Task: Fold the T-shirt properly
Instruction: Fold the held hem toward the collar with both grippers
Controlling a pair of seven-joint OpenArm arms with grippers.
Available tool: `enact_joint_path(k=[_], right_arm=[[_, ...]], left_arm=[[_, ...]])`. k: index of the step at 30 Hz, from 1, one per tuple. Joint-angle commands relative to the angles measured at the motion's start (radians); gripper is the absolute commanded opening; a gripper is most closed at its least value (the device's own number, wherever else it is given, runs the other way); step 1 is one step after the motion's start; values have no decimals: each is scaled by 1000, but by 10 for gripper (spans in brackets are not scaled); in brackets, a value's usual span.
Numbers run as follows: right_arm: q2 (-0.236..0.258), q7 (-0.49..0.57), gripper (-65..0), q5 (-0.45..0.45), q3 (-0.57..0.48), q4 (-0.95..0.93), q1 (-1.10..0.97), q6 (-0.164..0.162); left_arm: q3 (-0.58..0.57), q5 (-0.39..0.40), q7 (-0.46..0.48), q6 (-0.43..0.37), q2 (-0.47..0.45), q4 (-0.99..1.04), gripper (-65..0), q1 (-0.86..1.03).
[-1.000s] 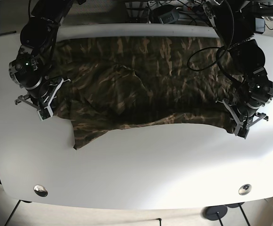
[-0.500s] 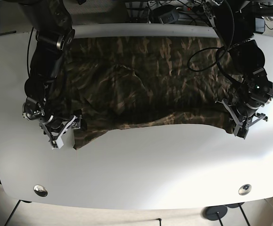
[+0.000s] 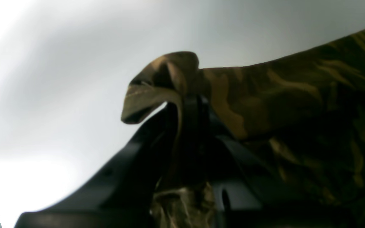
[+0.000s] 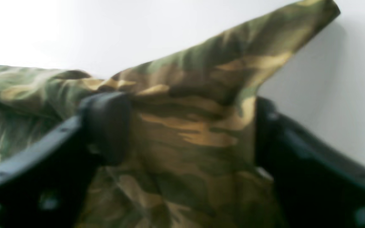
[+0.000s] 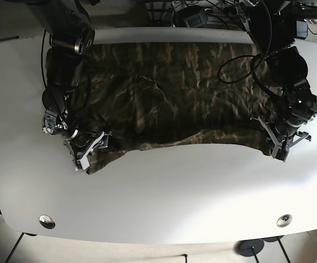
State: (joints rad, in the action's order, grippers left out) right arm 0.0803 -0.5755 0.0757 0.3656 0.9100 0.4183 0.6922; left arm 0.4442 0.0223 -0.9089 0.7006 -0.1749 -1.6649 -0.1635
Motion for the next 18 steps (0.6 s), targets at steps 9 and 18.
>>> enact_joint_path(k=[9, 18], right_arm=[[26, -123, -628, 2, -7, 235, 21, 6], [26, -467, -631, 3, -1, 872, -166, 6]], left_arm=[[3, 11, 18, -2, -12, -17, -650, -48], [5, 141, 9, -2, -16, -99, -650, -40]])
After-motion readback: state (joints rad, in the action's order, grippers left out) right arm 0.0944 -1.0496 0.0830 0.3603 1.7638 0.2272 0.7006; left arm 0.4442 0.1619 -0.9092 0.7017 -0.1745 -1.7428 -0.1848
